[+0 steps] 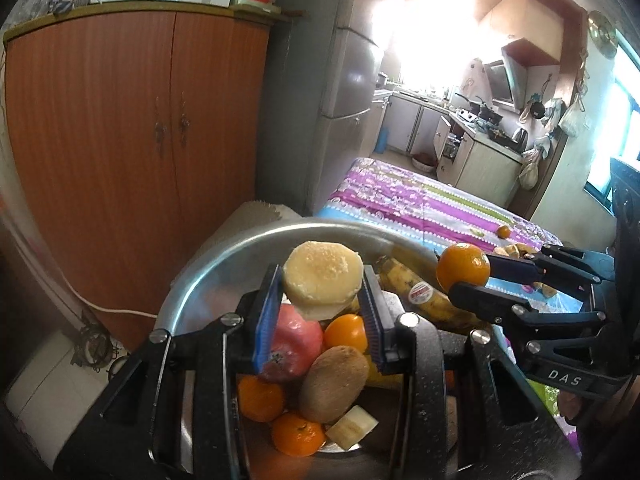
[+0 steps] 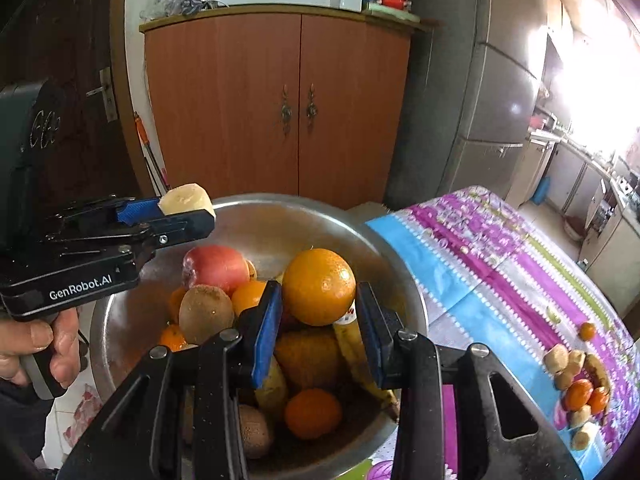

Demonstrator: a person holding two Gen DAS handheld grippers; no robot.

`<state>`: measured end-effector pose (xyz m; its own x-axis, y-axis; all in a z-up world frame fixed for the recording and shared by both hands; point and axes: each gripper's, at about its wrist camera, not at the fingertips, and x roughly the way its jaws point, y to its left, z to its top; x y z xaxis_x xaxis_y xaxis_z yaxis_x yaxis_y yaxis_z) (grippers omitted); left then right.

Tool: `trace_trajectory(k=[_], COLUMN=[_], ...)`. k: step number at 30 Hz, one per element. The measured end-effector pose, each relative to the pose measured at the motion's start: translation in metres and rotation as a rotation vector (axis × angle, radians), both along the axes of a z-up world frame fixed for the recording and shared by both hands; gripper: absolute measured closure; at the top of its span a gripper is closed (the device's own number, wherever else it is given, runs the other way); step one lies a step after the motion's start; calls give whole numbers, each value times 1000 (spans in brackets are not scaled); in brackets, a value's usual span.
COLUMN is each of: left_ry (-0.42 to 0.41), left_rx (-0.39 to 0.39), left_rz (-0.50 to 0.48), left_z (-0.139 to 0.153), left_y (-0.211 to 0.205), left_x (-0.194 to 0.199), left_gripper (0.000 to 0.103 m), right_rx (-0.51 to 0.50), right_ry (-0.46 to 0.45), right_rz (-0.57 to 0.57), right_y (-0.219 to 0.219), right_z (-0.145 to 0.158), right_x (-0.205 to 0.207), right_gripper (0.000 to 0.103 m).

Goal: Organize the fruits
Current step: 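Carry the pineapple slice in the left and the orange in the right over the bowl, then open the left gripper to drop the slice while the right releases the orange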

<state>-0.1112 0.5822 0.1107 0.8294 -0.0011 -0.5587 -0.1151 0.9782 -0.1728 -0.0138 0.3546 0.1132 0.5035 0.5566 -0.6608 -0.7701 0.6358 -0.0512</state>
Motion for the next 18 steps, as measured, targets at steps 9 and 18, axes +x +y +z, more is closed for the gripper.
trace_trajectory(k=[9,18], left_ry=[41,47], left_rx=[14,16], left_rz=[-14,-22], left_z=[-6,-6], left_y=[2,1], left_x=[3,3], left_gripper=[65,65], right_rx=[-2,3], right_ry=[52,74], right_rz=[19,24], right_y=[5,4], right_z=[-17,-25], right_x=[7,9], right_gripper=[63,63])
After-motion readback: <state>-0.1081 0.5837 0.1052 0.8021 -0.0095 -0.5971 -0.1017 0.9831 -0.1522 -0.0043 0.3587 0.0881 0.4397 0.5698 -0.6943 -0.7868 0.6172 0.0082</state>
